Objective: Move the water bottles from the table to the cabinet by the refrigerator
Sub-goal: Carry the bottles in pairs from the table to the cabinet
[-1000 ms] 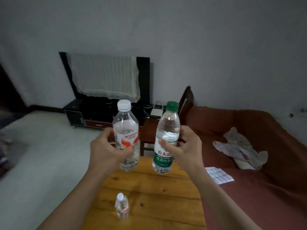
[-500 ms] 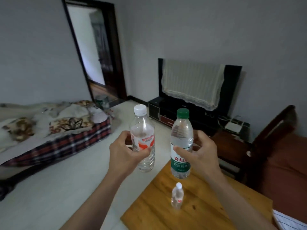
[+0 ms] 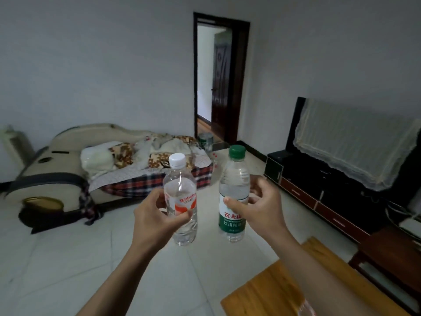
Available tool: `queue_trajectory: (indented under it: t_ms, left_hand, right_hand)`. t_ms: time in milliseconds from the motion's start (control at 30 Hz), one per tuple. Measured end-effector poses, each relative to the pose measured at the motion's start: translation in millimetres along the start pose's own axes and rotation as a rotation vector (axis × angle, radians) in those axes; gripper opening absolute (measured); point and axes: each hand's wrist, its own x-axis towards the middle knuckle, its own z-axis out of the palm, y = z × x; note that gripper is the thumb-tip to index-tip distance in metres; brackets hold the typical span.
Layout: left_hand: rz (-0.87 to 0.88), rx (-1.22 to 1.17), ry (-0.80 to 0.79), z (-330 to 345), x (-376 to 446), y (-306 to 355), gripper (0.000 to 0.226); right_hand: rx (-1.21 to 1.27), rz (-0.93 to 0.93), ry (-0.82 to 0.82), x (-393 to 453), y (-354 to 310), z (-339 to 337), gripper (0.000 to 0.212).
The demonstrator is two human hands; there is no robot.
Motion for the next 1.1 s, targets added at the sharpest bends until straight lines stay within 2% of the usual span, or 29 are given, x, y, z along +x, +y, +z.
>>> queue_trajectory:
  t_ms: [300,633,833,967,1100]
  left_hand:
    - [-0.133,0.142,0.235,-49,5,-37,0.051]
    - [-0.304,0.284,0.578,-70,-33,-32,0.051]
    - [-0.396,0.380,0.706,-105,-80,-21,0.050]
    - [-0.380,0.393,0.765,-128,-99,-16,0.048]
    - [-0.327,0.354,0.819,-148,-120,-9,0.048]
  right_hand:
    - [0.169,-0.080,-0.267,60,12,87,0.054]
    - [0.310,-0.113,-0.635,87,40,176,0.051]
    - [0.366,-0.186,-0.762,56,14,207,0.054]
    - [0.367,-0.284,-0.794,39,-16,212,0.054]
    - [0.392,-0.289,-0.798,19,-40,218,0.054]
